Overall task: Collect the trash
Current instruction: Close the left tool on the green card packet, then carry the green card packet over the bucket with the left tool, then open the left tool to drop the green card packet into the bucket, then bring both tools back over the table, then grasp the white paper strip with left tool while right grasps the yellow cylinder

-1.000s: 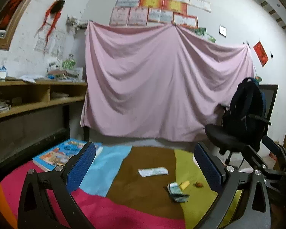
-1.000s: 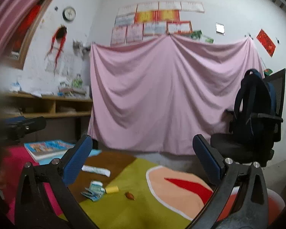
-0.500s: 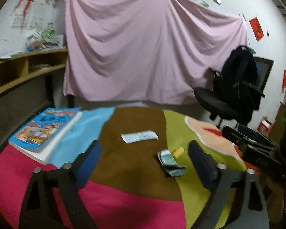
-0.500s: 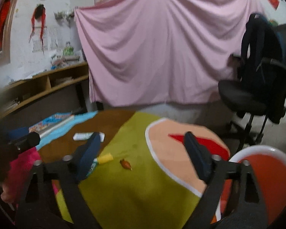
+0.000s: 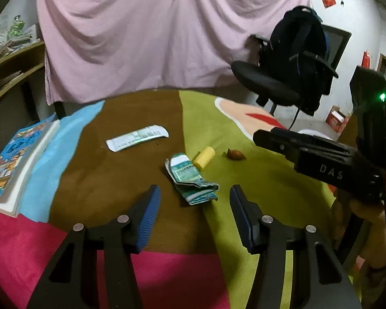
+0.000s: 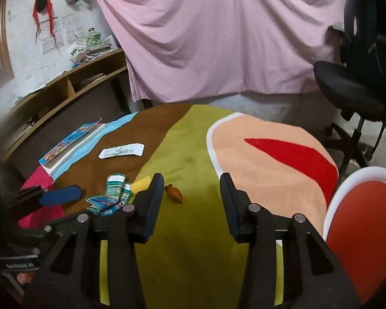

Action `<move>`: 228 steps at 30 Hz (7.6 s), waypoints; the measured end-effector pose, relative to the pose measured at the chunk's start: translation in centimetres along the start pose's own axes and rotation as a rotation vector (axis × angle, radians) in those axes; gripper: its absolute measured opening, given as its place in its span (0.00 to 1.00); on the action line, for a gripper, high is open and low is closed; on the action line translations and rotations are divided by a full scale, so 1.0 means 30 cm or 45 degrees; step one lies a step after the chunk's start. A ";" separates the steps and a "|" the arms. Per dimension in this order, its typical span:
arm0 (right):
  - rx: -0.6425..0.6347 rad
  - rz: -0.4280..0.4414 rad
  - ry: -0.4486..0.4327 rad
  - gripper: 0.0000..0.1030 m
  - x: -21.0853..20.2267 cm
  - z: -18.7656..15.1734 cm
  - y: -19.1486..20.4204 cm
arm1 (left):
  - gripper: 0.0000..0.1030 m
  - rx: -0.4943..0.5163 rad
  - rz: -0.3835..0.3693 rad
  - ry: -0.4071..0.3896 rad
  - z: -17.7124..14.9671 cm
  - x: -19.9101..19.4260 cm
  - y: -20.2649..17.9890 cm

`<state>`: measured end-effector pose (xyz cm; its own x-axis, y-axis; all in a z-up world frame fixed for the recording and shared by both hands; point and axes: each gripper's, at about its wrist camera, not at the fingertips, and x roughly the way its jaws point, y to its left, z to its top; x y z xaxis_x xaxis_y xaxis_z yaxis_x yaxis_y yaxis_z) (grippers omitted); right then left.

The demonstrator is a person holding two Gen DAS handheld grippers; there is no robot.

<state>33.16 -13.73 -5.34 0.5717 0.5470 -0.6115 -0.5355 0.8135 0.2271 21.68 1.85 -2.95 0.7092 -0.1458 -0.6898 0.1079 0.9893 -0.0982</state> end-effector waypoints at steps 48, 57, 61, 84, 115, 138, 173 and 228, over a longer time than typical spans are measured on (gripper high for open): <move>-0.088 -0.016 -0.409 0.41 -0.260 -0.030 0.038 | 0.26 -0.002 0.122 -0.346 0.071 -0.167 -0.128; -0.024 -0.145 -0.651 0.41 -0.484 -0.044 -0.069 | 0.26 0.158 0.035 -0.528 0.136 -0.243 -0.336; 0.033 -0.200 -0.728 0.41 -0.568 -0.052 -0.136 | 0.26 0.224 -0.040 -0.565 0.152 -0.247 -0.442; 0.335 -0.372 -0.759 0.41 -0.772 -0.123 -0.447 | 0.26 0.297 -0.352 -0.413 0.243 -0.083 -0.764; 0.441 -0.402 -0.680 0.43 -0.744 -0.135 -0.495 | 0.35 0.157 -0.463 -0.199 0.273 0.044 -0.736; 0.236 -0.348 -0.810 0.99 -0.687 -0.051 -0.282 | 0.79 -0.009 -0.097 -0.570 0.237 -0.201 -0.393; -0.058 -0.150 -0.674 1.00 -0.281 0.059 0.112 | 0.98 -0.157 0.219 -0.553 0.074 -0.225 0.214; -0.156 -0.002 0.044 0.57 0.042 0.024 0.101 | 0.17 0.223 -0.013 0.227 0.144 0.242 0.121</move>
<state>32.71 -10.43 -4.89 0.5521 0.5369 -0.6379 -0.6077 0.7829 0.1329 30.23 4.37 -5.20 0.5747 -0.1375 -0.8067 0.2448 0.9695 0.0091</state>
